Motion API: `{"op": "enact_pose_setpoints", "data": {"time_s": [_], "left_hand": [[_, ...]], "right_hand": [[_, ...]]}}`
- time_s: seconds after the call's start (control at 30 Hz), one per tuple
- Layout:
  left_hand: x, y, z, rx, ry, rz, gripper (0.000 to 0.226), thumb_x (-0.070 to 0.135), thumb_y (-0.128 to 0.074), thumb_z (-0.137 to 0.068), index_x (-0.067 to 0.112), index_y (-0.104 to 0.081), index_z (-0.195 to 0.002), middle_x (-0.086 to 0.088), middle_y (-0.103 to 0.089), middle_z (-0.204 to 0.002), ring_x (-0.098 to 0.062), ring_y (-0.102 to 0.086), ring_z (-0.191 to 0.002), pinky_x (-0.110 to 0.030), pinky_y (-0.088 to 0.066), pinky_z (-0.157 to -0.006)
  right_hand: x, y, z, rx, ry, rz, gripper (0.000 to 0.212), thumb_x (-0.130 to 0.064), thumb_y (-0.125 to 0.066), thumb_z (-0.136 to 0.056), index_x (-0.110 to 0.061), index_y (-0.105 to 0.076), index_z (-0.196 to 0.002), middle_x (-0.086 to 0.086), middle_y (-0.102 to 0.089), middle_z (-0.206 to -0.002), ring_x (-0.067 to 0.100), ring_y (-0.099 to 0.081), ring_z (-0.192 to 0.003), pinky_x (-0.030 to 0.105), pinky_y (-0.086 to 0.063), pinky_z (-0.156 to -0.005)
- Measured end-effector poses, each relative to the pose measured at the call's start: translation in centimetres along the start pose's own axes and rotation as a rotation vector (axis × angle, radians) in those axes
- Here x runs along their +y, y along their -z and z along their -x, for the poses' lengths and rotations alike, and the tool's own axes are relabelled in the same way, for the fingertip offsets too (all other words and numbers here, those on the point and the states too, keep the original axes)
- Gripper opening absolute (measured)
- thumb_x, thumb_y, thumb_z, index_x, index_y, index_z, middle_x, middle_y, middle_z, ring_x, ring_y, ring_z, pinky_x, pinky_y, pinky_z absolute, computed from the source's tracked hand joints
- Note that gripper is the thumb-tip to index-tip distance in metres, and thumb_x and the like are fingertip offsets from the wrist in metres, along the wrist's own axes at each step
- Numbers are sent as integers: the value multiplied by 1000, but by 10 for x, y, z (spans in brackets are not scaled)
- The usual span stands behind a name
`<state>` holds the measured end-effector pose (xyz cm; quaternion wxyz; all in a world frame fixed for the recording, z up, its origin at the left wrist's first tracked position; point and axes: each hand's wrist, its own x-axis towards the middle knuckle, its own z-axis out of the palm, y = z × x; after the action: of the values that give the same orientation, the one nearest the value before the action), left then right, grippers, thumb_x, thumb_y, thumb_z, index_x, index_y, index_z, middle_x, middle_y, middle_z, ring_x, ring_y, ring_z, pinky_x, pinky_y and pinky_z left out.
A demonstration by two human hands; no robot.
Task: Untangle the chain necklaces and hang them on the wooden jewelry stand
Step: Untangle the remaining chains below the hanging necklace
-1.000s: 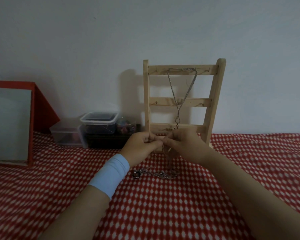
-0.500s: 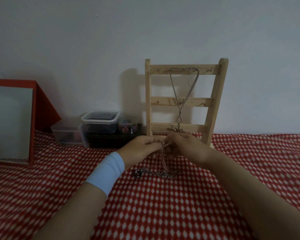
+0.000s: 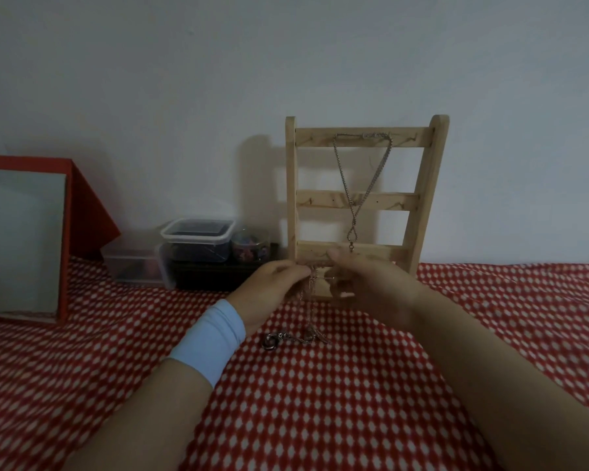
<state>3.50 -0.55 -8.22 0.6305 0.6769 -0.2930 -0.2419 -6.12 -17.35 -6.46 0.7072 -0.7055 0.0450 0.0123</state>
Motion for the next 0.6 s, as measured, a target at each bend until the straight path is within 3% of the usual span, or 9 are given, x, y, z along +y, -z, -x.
{"op": "enact_pose_setpoints", "data": {"time_s": [0.07, 0.13, 0.23, 0.3, 0.37, 0.43, 0.5, 0.57, 0.6], "left_hand": [[1, -3, 2, -45, 9, -122, 51, 43, -57, -80, -2, -68, -102, -27, -67, -108, -37, -64, -105, -49, -42, -105], [1, -3, 1, -24, -19, -165, 37, 33, -53, -90, 0, -68, -95, -23, -68, -95, -30, -65, -91, -37, -48, -94], [6, -1, 1, 49, -78, -159, 22, 16, -49, -98, 11, -70, -92, -4, -61, -75, -10, -56, -69, -17, -46, -68], [6, 2, 0, 100, -103, -164, 22, 15, -50, -97, 14, -70, -87, 1, -59, -71, -7, -53, -65, -16, -44, -64], [6, 6, 1, 164, -131, -119, 23, 14, -50, -96, 14, -67, -81, 2, -58, -68, -7, -51, -62, -17, -43, -62], [7, 10, 1, 198, -154, -69, 24, 11, -50, -96, 13, -65, -77, 4, -57, -63, -4, -51, -59, -16, -44, -61], [7, 12, 0, 176, -153, -61, 25, 12, -50, -96, 13, -63, -74, 6, -56, -60, -4, -51, -58, -18, -44, -65], [4, 12, -2, 132, -122, -65, 26, 17, -51, -95, 14, -59, -70, 3, -54, -62, -9, -50, -61, -26, -43, -70], [3, 11, -2, 121, -92, -57, 27, 18, -49, -94, 15, -57, -68, 3, -52, -62, -10, -48, -61, -28, -42, -70]], "right_hand": [[-2, 0, 1, -25, 45, -245, 35, -34, -64, -94, -4, -60, -110, 5, -63, -89, 22, -62, -92, 38, -54, -95], [-4, 0, -1, -37, 67, -437, 24, -26, -64, -93, -4, -56, -100, 8, -58, -81, 22, -63, -86, 39, -58, -93], [-5, -3, -1, -12, 66, -544, 19, -24, -64, -91, -8, -55, -94, 2, -38, -67, 12, -48, -57, 32, -58, -66], [-9, -1, 4, -11, 33, -480, 20, -27, -63, -90, -14, -53, -77, -6, -28, -57, 7, -27, -46, 21, -37, -42], [-15, 1, 8, 79, 20, -133, 16, -25, -67, -92, -15, -61, -81, -6, -36, -57, 7, -28, -44, 19, -27, -39], [-16, 5, 7, 273, 71, 497, 10, -22, -75, -89, -16, -68, -85, -7, -57, -69, 4, -48, -52, 15, -35, -46], [-14, 8, 4, 438, 108, 1042, 9, -29, -76, -87, -25, -69, -84, -14, -60, -77, 3, -56, -67, 17, -38, -54], [-15, 4, 6, 498, 90, 1252, 16, -41, -68, -92, -28, -72, -82, -15, -63, -74, 1, -55, -64, 19, -40, -55], [-16, 4, 5, 510, 86, 1190, 28, -44, -64, -94, -25, -73, -76, -12, -66, -69, 2, -56, -58, 21, -42, -55]]}}
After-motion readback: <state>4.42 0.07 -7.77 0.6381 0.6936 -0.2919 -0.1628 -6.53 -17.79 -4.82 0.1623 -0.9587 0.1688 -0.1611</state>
